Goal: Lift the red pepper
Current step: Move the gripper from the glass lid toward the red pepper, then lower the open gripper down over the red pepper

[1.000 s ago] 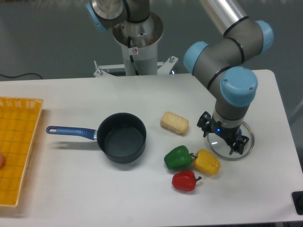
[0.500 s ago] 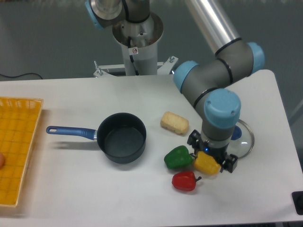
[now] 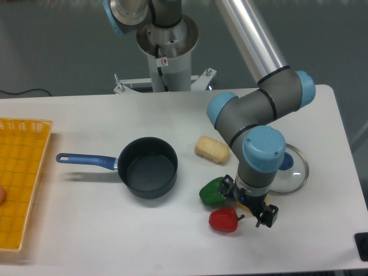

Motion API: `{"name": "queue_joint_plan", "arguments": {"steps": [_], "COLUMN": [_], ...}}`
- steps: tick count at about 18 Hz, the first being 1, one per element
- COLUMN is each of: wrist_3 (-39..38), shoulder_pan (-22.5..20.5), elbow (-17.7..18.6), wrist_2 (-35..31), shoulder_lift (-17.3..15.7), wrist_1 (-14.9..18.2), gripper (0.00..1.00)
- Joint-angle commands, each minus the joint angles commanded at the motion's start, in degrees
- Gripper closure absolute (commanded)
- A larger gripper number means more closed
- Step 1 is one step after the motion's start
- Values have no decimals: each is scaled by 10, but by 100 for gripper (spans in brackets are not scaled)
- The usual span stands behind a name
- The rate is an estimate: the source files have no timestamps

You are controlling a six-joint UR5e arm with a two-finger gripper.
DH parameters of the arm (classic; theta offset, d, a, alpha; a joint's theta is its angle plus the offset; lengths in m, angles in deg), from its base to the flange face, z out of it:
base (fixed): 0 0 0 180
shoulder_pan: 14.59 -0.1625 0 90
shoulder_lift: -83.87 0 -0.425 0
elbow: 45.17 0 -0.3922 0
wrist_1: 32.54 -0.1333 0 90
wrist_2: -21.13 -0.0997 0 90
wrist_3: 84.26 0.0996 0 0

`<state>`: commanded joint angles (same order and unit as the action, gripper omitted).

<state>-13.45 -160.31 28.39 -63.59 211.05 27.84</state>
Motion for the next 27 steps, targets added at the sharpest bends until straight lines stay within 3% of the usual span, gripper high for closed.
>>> {"name": "queue_joint_plan", "arguments": {"steps": [2, 10, 27], "wrist_3": [83, 274, 289], "shoulder_pan": [0, -1, 27], "elbow": [-1, -26, 27], "wrist_2": [-3, -42, -91], "shoulder_lift": [5, 35, 24], "wrist_1": [-3, -20, -23], "gripper": [0, 0, 0]}}
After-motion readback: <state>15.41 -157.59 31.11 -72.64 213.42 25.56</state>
